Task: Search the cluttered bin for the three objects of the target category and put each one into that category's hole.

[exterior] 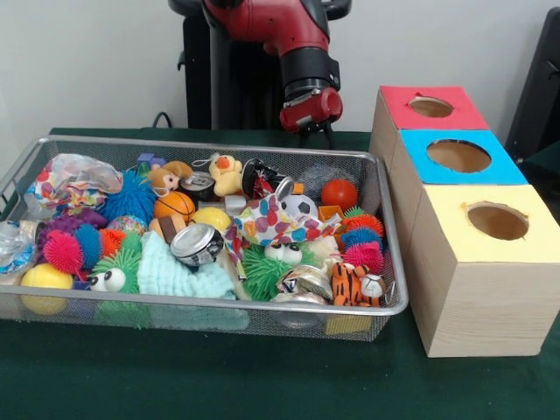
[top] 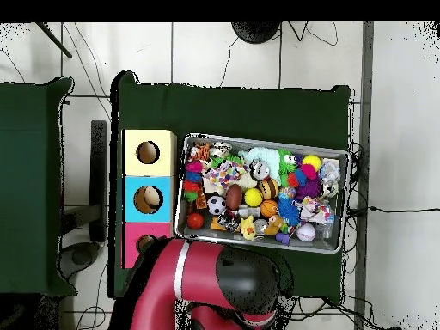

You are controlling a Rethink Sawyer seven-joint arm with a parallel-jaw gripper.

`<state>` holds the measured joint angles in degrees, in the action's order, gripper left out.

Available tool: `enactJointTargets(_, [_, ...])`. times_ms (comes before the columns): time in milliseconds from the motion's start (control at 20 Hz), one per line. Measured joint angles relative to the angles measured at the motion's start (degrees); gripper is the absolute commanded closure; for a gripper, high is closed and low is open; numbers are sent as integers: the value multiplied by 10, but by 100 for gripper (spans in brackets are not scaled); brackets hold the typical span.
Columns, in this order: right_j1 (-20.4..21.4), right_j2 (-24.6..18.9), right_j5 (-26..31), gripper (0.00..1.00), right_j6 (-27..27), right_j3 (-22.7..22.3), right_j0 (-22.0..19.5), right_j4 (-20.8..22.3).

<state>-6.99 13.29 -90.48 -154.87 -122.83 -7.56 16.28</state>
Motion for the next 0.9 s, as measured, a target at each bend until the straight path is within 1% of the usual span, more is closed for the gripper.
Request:
enactJointTargets(150, [-2, 0, -8, 0, 0, 12, -4, 0])
enactJointTargets(700, [-3, 0, -11, 0, 0, 14, -4, 0])
enactJointTargets(750, [-4, -1, -10, 100, 0, 15, -4, -1])
enactJointTargets(900, [-6, 0, -8, 100, 0, 17, -4, 0])
